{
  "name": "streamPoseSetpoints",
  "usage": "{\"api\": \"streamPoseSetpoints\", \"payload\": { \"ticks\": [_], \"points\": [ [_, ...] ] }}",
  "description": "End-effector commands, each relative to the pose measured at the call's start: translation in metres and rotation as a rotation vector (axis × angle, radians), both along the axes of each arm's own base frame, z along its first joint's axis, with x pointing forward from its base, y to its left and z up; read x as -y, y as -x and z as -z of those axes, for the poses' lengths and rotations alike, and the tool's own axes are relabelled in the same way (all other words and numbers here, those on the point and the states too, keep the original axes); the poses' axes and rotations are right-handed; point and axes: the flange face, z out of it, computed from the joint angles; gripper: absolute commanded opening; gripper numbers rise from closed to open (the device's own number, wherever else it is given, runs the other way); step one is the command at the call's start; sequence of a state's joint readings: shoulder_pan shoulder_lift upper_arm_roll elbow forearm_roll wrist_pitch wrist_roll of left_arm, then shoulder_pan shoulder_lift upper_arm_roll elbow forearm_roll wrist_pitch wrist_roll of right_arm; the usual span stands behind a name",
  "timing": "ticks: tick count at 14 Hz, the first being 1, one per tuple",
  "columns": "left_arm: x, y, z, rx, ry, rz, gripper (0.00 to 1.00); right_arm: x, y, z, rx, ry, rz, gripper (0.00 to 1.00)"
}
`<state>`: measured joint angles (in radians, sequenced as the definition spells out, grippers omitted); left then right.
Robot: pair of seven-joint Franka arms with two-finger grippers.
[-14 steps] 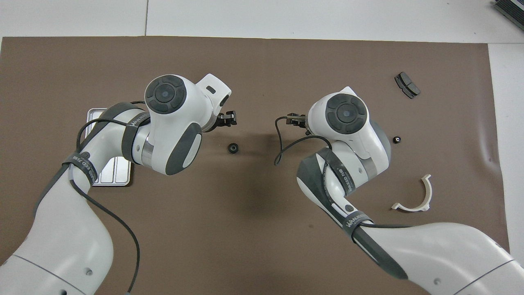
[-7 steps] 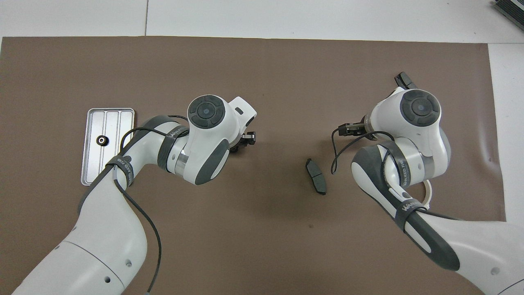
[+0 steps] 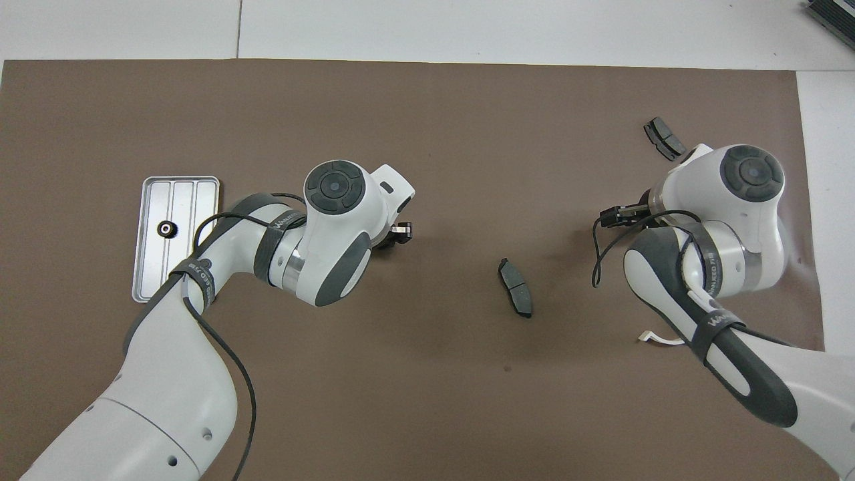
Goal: Pick bearing gear from pile to tray
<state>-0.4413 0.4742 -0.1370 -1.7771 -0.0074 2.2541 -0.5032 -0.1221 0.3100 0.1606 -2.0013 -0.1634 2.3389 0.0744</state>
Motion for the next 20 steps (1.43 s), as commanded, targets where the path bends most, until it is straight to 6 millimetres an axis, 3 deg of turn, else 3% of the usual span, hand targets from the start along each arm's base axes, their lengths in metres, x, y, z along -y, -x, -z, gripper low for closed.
{"api": "streamPoseSetpoints", "payload": {
  "ticks": [1, 5, 8, 9, 11, 13, 14, 16, 19, 20],
  "points": [
    [0.001, 0.016, 0.001, -0.027, -0.025, 0.012, 0.42, 0.013, 0.003, 0.009, 0.002, -0.021, -0.002, 1.00],
    [0.000, 0.012, -0.001, -0.020, -0.021, 0.010, 0.20, 0.031, 0.003, 0.018, -0.002, -0.026, 0.005, 0.98],
    [-0.007, -0.002, -0.015, 0.006, -0.008, -0.004, 0.15, 0.031, 0.003, 0.020, -0.004, -0.050, 0.027, 0.78],
    [-0.022, -0.016, -0.027, 0.016, -0.008, -0.032, 0.15, 0.030, 0.003, 0.020, -0.004, -0.055, 0.030, 0.65],
    [-0.060, -0.049, -0.060, 0.014, -0.013, -0.065, 0.14, 0.029, 0.004, 0.022, -0.016, -0.056, 0.028, 0.28],
    [-0.123, -0.077, -0.082, 0.003, -0.017, -0.044, 0.14, 0.030, 0.004, 0.021, -0.013, -0.056, 0.030, 0.07],
    [-0.155, -0.083, -0.093, 0.008, -0.015, -0.016, 0.14, 0.030, 0.004, 0.021, -0.013, -0.056, 0.030, 0.01],
    [-0.218, -0.090, -0.094, -0.029, -0.022, 0.054, 0.14, 0.023, 0.001, 0.017, -0.007, -0.056, 0.028, 0.00],
    [-0.293, -0.075, -0.076, -0.082, -0.016, 0.173, 0.15, 0.009, -0.005, 0.005, 0.002, -0.060, 0.050, 0.00],
    [-0.316, -0.068, -0.070, -0.086, -0.011, 0.206, 0.15, -0.011, -0.008, -0.001, -0.006, -0.066, 0.056, 0.00]
  ]
}}
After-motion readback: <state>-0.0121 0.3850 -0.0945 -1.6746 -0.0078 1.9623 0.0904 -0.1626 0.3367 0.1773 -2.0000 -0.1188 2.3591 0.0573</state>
